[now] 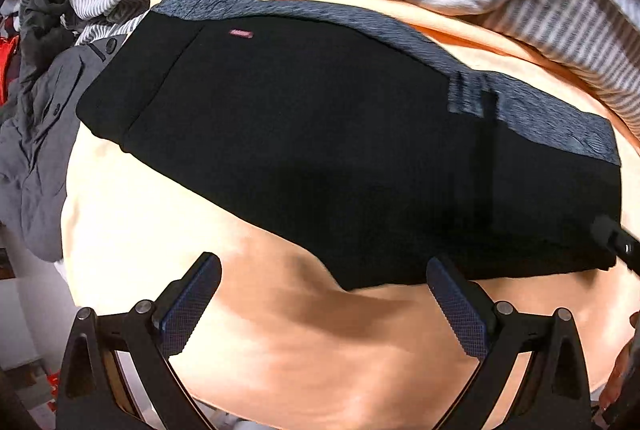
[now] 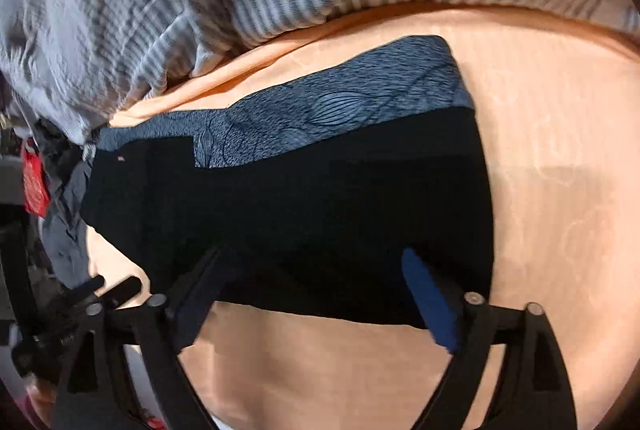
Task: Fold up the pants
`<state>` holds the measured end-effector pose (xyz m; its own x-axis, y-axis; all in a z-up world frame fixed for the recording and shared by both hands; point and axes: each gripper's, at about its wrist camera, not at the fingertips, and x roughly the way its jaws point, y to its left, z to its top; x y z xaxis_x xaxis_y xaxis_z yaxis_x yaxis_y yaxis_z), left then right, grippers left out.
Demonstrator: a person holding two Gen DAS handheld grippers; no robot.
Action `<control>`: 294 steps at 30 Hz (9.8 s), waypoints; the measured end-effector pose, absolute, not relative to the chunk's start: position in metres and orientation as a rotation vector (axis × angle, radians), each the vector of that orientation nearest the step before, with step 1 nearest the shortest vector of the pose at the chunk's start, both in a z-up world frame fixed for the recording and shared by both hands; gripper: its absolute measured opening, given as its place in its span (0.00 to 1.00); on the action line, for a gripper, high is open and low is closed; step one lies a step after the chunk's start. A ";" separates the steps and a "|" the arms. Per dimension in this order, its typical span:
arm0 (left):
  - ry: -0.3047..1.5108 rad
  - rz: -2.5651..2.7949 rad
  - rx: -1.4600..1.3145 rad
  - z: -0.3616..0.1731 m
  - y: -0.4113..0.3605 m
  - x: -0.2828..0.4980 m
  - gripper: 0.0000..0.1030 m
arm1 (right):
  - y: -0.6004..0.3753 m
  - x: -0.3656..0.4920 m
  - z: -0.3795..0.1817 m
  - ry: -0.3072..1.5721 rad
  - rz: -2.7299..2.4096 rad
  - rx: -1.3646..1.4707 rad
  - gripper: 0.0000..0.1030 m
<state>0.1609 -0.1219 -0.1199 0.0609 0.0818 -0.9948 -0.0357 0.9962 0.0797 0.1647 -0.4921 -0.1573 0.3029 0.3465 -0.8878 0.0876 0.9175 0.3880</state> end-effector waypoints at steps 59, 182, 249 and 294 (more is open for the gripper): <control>1.321 0.139 -0.460 -0.155 0.081 0.241 0.45 | -0.350 0.233 -0.200 1.422 -0.102 -0.049 1.00; 1.334 -0.297 0.382 -0.110 -0.320 0.216 0.70 | -0.573 0.249 -0.120 1.151 0.288 0.565 0.46; 1.442 -0.326 0.218 -0.176 -0.292 0.230 0.79 | -0.562 0.204 -0.159 1.269 0.255 0.716 0.04; 1.534 -0.383 0.122 -0.171 -0.103 0.288 0.79 | -0.582 0.173 -0.137 1.225 0.260 0.648 0.71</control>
<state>0.2876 -0.1029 -0.1712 -0.0094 -0.1658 -0.9861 0.3166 0.9349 -0.1602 0.1727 -0.5823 -0.1371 0.3376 0.5173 -0.7864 0.1531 0.7942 0.5881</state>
